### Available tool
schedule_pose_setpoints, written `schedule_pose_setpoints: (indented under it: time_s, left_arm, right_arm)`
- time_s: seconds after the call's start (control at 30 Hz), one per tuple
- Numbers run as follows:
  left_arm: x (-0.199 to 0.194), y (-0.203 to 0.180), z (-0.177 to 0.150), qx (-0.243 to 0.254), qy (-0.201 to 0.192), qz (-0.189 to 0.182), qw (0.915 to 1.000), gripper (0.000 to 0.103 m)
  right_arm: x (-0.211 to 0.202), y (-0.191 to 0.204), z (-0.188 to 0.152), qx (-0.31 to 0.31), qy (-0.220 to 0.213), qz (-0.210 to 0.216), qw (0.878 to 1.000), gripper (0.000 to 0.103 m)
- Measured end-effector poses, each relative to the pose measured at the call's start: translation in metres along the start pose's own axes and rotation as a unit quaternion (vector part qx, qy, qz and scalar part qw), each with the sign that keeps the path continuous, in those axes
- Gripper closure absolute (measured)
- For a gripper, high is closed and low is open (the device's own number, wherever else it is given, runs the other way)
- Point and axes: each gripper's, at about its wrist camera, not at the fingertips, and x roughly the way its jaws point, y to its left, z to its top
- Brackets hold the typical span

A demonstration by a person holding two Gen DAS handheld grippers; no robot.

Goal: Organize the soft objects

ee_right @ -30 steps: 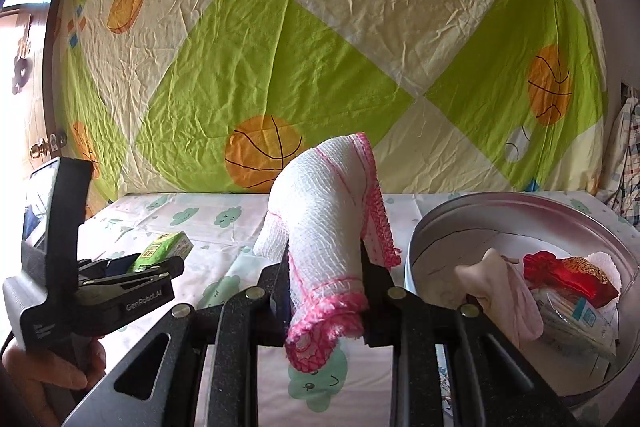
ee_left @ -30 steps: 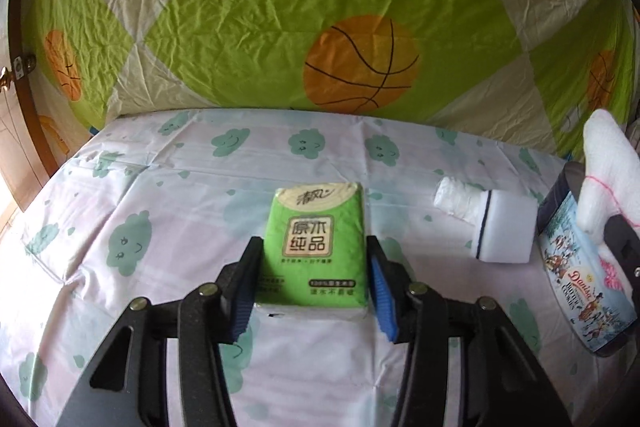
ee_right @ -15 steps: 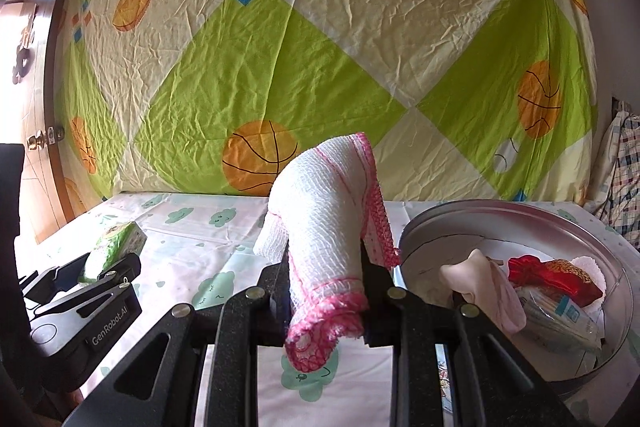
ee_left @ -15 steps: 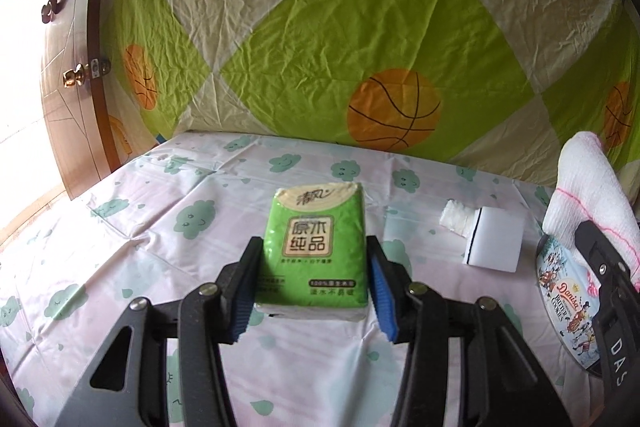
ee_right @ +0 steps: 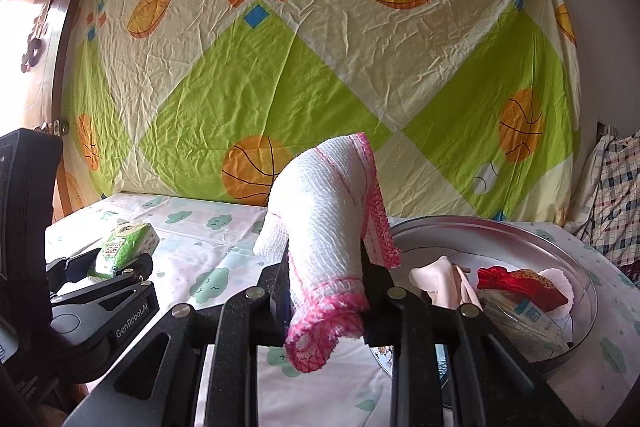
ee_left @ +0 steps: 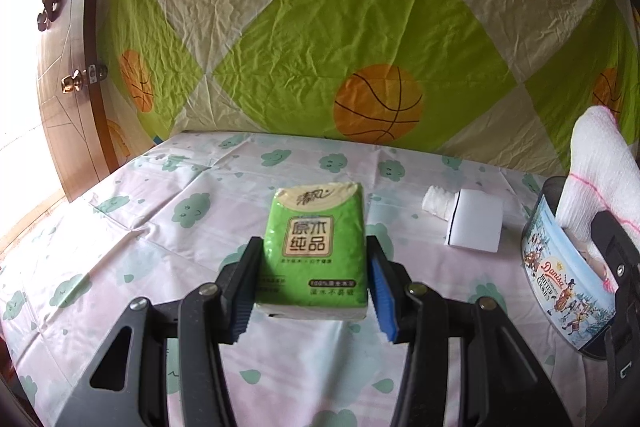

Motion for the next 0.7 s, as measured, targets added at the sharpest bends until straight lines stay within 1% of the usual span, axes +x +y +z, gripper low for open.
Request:
schedule_pose_setpoints:
  time_s: [0.3,0.5,0.7]
  left_arm:
    - [-0.014,-0.01,-0.009,-0.001,0.001,-0.011,0.9999,0.054]
    - [-0.025,-0.022,-0.014,0.002,0.002,-0.027,0.9996,0.054]
    - [-0.035,-0.037,-0.016,0.007,0.002,-0.044,0.999,0.054]
  right_arm:
    - [-0.017,-0.022,-0.004,0.022,-0.005,-0.011,1.0,0.076]
    - [-0.032,-0.039,-0.008,0.039,-0.013,-0.019,0.999,0.076]
    - [-0.048,-0.054,-0.01,0.042,-0.024,-0.033,0.998,0.076]
